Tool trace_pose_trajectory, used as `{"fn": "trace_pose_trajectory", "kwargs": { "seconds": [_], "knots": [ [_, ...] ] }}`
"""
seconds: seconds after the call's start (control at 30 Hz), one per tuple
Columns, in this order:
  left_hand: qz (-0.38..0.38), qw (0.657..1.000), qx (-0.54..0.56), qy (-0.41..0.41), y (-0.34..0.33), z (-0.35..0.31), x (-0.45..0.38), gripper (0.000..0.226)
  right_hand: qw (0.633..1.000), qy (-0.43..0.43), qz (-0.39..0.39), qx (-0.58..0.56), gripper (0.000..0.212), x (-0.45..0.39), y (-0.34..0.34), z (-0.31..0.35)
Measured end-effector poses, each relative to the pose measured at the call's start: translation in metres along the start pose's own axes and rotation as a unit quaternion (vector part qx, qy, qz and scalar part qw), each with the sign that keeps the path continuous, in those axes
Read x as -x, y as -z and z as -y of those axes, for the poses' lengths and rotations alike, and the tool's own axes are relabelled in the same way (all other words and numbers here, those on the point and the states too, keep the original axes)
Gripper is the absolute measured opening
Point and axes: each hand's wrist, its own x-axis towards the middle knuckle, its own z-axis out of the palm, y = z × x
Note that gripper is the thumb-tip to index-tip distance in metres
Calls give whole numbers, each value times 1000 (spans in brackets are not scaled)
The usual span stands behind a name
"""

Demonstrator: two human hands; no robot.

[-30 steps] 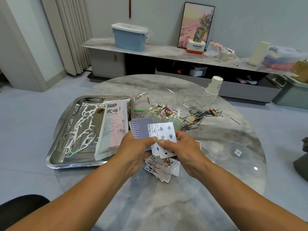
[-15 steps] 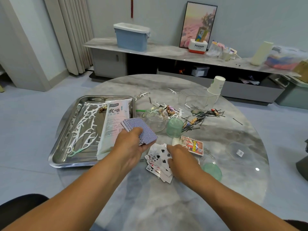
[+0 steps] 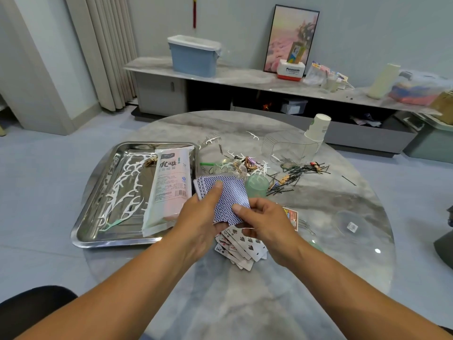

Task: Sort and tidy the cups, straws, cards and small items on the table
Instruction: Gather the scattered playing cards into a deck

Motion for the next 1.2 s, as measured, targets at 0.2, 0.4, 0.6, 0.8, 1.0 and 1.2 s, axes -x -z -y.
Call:
{"fn": "trace_pose_trajectory", "kwargs": {
  "seconds": [0.2, 0.4, 0.6, 0.8, 1.0, 1.2],
  "knots": [
    [-18, 999, -43, -19, 2, 3, -1, 21, 995, -43, -26, -90, 23, -2, 4, 2],
    [-12, 998, -42, -36, 5, 4, -3, 31, 996, -35, -23, -83, 19, -4, 6, 3],
    [-33, 998, -29, -46, 4, 5, -4, 34, 996, -36, -1, -76, 20, -3, 3, -1],
    [-131, 990, 39, -44, 10, -7, -10, 42, 982, 78, -119, 123, 5, -6, 11, 2],
    [-123, 989, 84, -22, 6, -15, -11, 11, 672, 211, 4, 709, 28, 4, 3, -30],
    [-86, 996, 9, -25, 6, -6, -8, 25, 629, 226, 80, 740, 23, 8, 0, -33]
  ]
}}
